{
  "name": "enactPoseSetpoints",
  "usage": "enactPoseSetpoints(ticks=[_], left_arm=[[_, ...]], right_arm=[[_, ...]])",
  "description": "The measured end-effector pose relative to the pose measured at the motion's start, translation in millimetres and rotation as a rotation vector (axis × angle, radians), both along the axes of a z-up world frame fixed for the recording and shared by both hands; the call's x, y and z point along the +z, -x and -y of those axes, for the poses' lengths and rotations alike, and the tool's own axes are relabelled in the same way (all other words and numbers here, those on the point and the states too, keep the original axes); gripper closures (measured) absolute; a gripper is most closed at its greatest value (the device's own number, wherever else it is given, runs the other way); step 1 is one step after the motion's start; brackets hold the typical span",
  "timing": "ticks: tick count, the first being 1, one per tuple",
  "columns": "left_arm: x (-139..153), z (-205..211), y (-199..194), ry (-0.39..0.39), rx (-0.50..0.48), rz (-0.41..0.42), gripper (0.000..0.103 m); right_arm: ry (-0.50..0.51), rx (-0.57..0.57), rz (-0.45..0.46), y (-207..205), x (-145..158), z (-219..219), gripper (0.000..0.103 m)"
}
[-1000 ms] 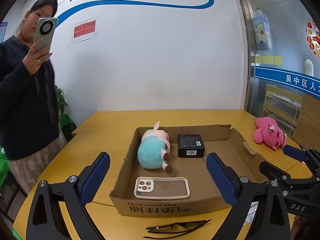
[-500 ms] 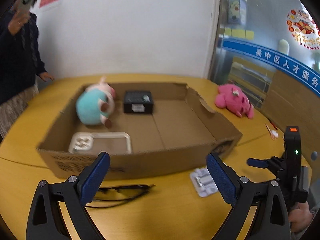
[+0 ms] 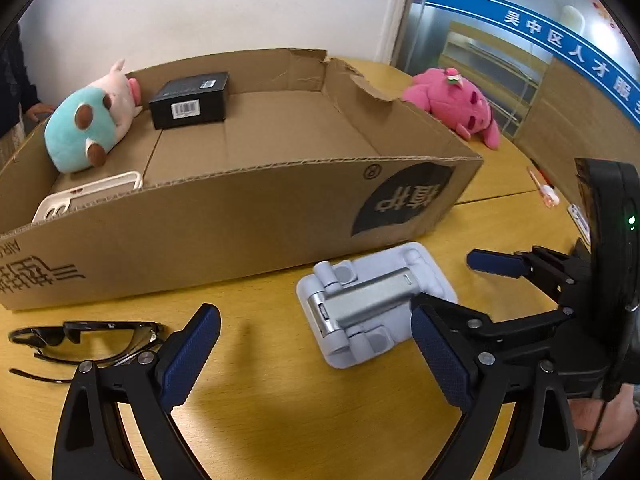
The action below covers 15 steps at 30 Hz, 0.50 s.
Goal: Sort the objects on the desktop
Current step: 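Move both grippers toward the white phone stand on the table, then close the left gripper on the phone stand while the right gripper clamps its base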
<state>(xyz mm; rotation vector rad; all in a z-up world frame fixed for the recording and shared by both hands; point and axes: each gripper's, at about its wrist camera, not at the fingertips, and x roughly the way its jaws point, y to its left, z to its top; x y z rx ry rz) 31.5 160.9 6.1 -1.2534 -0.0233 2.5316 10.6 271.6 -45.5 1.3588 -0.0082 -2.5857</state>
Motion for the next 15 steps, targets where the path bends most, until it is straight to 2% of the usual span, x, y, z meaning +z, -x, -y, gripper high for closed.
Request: enactPoseSetpoints(ticks=[2, 4, 5, 8, 11, 12, 13, 15], left_arm=[[-7, 0, 3, 0.015, 0.002, 0.027, 0.006], [-17, 3, 6, 0.02, 0.009, 0.073, 0.016], [-16, 3, 3, 0.024, 0.009, 0.042, 0.017], [-18, 3, 1, 0.011, 0.003, 0.046, 0.023], [-17, 2, 0, -0.021, -0.028, 0.042, 0.043], [-17, 2, -1, -0.054, -0.055, 0.051, 0.063], [-17, 2, -1, -0.086, -0.063, 0.065, 0.066], [-17, 1, -1, -0.082, -0.064, 0.058, 0.067]], right_arm=[[0.017, -0.004, 0.002, 1, -1, -4, 0.019], [0.024, -0.009, 0.001, 0, -1, -5, 0.021], [0.02, -0.008, -0.001, -1, 0, -4, 0.023], [0.033, -0.009, -0.006, -2, 0, -4, 0.03], [0.056, -0.001, -0.008, -5, 2, -1, 0.046], [0.066, 0.003, -0.006, -6, 2, 0, 0.055], [0.082, 0.01, -0.004, -7, 3, 1, 0.064], [0.099, 0.012, 0.0, -10, 3, 3, 0.067]])
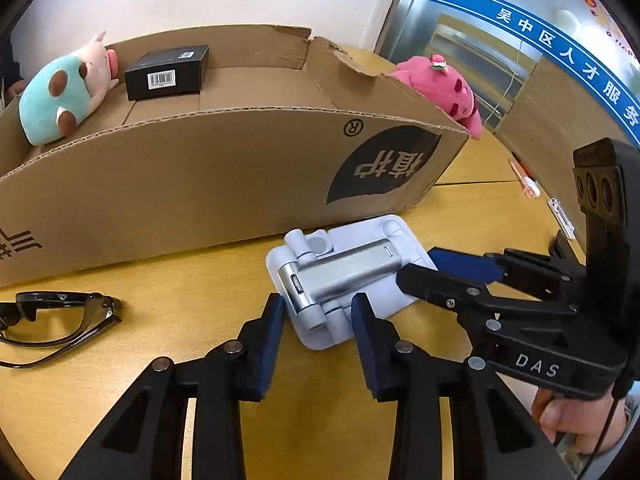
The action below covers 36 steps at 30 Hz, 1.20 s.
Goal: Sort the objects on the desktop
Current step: 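Close the left gripper on the phone stand while the right gripper clamps its base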
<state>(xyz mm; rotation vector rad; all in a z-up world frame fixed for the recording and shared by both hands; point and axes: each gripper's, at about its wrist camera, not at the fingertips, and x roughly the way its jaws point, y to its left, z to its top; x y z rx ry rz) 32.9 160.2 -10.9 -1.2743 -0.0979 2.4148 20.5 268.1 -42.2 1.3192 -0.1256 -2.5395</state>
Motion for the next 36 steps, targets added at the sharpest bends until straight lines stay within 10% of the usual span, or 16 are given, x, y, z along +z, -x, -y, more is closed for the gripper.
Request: enactPoseSetpoints(ticks=[20, 24, 36], left_arm=[[15, 23, -47, 0.021, -0.064, 0.003, 0.077], [42, 36, -53, -0.002, -0.053, -0.062, 0.093], [100, 71, -47, -0.06, 0.014, -0.192, 0.093]], right_arm=[[0.051, -0.059, 0.006, -73, 4, 19, 0.071], [0.027, -0.066, -0.039, -74, 20, 25, 0.072], [0.004, -0.013, -0.193, -60, 87, 52, 0.072]])
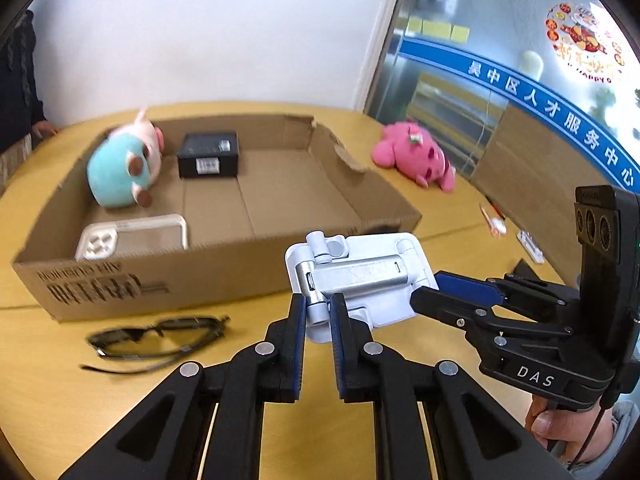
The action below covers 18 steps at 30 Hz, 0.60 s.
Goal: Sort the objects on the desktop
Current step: 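Close the left gripper on the phone stand while the right gripper clamps its base, then lift the phone stand with both grippers and carry it over the cardboard box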
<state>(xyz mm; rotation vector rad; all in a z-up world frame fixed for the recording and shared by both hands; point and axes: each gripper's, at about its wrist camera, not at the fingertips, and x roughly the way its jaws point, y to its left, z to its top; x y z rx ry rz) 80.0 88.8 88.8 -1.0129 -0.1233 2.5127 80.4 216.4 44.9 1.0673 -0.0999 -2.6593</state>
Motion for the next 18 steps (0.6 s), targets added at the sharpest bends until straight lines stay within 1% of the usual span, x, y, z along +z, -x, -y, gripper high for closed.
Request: enactPoseSetpoints(ticks=[3, 10, 14, 18], left_arm=[[18, 10, 5, -0.016, 0.019, -0.042, 0.093], [57, 26, 26, -0.005, 0.046, -0.127, 0.093], [73, 34, 45, -0.001, 0.061, -0.154, 0.093], [84, 40, 73, -0.002, 0.07, -0.156, 0.093]], right_arm=[[-0.012, 0.012, -0.038, 6, 16, 7, 0.072], [-0.037, 0.049, -0.12, 31, 56, 24, 0.072], [-0.03, 0.064, -0.148, 54, 73, 30, 0.072], [-0.013, 0.074, -0.149, 83, 82, 33, 0.072]])
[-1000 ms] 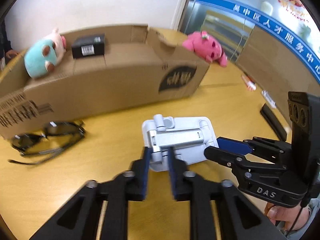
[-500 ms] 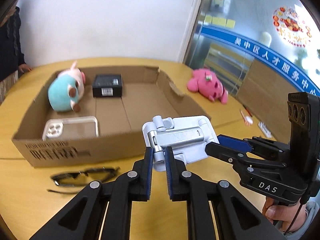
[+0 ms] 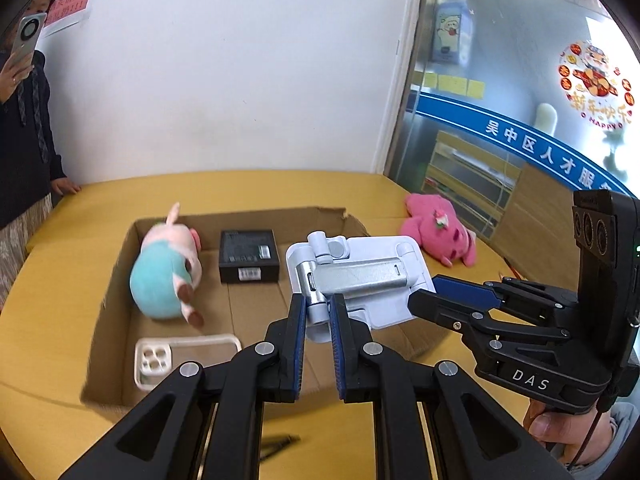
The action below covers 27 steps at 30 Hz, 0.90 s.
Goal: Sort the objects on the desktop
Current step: 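Lift the phone stand with both grippers and carry it over the cardboard box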
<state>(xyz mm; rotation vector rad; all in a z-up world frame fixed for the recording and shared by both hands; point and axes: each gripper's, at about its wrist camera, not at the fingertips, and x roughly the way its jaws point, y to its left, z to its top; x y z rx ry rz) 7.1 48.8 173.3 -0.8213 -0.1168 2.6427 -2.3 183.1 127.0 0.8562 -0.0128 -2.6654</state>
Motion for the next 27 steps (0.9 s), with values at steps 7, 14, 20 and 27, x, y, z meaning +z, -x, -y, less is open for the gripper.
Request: enactPoseSetpoints(ticks=[7, 14, 20, 27], left_arm=[[10, -1, 56, -0.001, 0.009, 0.013, 0.093], [-5, -4, 112, 0.001, 0.015, 0.08, 0.093], [-41, 0, 154, 0.009, 0.043, 0.178, 0.093], [-87, 9, 185, 0.013, 0.076, 0.306, 0.093]], right_arm=[[0.011, 0.003, 0.012, 51, 8, -3, 0.072], [0.027, 0.009, 0.081, 105, -5, -10, 0.072], [0.045, 0.024, 0.202, 150, -40, -10, 0.071], [0.049, 0.042, 0.369, 189, -87, 1, 0.069]])
